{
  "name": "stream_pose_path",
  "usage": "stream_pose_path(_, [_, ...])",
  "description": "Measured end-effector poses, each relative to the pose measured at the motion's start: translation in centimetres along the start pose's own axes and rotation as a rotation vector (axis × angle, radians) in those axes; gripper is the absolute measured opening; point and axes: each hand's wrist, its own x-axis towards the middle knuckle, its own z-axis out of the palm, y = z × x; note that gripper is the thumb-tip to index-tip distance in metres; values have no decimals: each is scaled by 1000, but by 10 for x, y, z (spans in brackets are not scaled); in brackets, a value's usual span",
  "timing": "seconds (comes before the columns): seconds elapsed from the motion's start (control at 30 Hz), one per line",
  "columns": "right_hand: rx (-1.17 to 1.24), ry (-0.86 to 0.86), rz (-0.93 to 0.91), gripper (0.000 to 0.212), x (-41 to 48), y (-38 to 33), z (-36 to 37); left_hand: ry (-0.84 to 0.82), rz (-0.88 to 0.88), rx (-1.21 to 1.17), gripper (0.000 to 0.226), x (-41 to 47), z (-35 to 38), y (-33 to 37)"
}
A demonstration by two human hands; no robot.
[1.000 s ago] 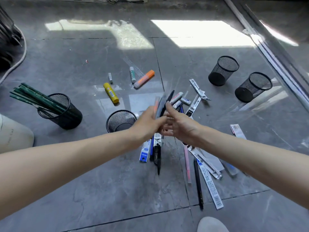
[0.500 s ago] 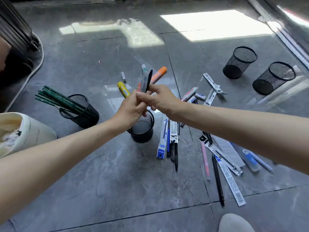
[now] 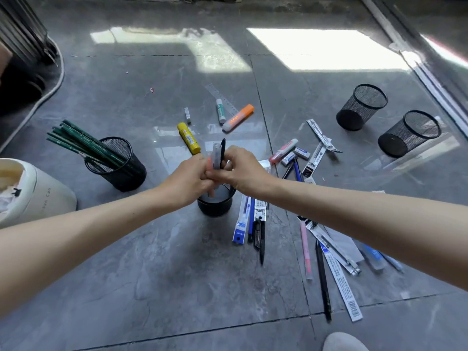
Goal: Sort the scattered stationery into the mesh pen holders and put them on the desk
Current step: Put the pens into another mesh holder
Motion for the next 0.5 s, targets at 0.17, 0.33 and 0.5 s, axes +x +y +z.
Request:
stream_pose_path(0.17, [-377, -33, 91, 34, 0, 9, 5, 2, -113, 40, 31, 3, 4, 6])
stream_pose_path(0.33, [-309, -23, 147, 61, -5, 14, 0, 243, -125, 122, 22, 9, 14, 4])
stream_pose_path(0.5, [53, 236, 237, 37, -17, 45, -19, 531, 66, 115, 42, 18, 27, 24])
